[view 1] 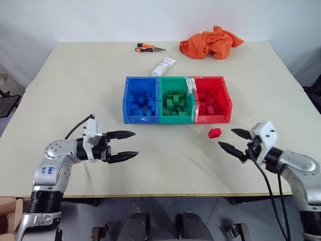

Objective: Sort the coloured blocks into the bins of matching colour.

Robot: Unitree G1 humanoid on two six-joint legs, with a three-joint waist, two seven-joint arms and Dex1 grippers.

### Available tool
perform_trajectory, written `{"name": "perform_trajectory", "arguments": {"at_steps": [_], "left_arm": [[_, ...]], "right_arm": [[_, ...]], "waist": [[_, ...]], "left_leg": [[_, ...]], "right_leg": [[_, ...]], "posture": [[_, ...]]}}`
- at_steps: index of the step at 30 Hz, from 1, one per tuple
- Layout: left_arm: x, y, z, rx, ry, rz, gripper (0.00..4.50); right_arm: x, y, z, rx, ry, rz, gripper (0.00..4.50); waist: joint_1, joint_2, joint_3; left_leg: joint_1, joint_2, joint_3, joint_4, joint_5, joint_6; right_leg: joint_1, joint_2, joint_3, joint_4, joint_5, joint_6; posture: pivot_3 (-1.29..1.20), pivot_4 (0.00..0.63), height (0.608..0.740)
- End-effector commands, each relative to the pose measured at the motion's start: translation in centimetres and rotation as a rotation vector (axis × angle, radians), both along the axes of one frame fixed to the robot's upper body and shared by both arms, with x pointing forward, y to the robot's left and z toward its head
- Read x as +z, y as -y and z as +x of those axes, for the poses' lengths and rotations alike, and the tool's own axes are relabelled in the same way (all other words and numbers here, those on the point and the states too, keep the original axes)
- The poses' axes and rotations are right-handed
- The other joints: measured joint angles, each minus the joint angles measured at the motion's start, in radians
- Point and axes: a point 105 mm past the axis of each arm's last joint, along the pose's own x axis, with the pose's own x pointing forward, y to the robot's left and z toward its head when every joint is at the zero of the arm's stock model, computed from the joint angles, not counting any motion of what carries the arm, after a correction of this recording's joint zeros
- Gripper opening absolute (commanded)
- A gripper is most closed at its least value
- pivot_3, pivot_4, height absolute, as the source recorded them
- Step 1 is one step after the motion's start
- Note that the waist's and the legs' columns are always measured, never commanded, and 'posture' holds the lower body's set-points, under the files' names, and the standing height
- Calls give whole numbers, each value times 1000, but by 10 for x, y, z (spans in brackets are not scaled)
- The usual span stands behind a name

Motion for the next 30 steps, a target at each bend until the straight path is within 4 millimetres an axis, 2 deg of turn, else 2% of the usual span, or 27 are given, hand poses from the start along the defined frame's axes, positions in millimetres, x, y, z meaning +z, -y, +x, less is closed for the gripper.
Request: {"name": "perform_trajectory", "arguments": {"at_steps": [1,6,13,17,21,27,30], "left_arm": [[8,-6,-2,19,41,-5,3711],[8,-7,-4,32,44,-1,3711],[10,-6,-8,44,47,-7,3711],[9,-11,-10,55,42,3,3744],[10,-11,-8,60,45,3,3744],[10,-12,-7,60,50,-1,3744],[12,-13,-7,49,65,-11,3744]], "right_arm": [[2,-3,9,0,37,-1,3904],[-6,-10,26,6,36,32,3904],[-14,-19,34,10,26,65,3904],[-13,-21,34,5,34,107,3023],[-6,-21,30,10,65,101,1645],[23,-30,10,60,137,78,1627],[45,-31,7,66,188,48,1627]], "waist": [[0,0,0],[-1,0,0],[-1,0,0],[-2,0,0],[-1,0,0],[0,0,0],[-1,0,0]], "left_leg": [[0,0,0,0,0,0],[0,0,0,0,0,0],[0,0,0,0,0,0],[0,0,0,0,0,0],[0,0,0,0,0,0],[0,0,0,0,0,0],[0,0,0,0,0,0]], "right_leg": [[0,0,0,0,0,0],[0,0,0,0,0,0],[-1,0,0,1,0,0],[-1,0,0,1,0,0],[-1,0,0,1,0,0],[-1,0,0,1,0,0],[-1,0,0,1,0,0]], "posture": [[0,150,740],[0,150,740],[0,150,740],[0,150,740],[0,150,740],[0,150,740],[0,150,740]]}}
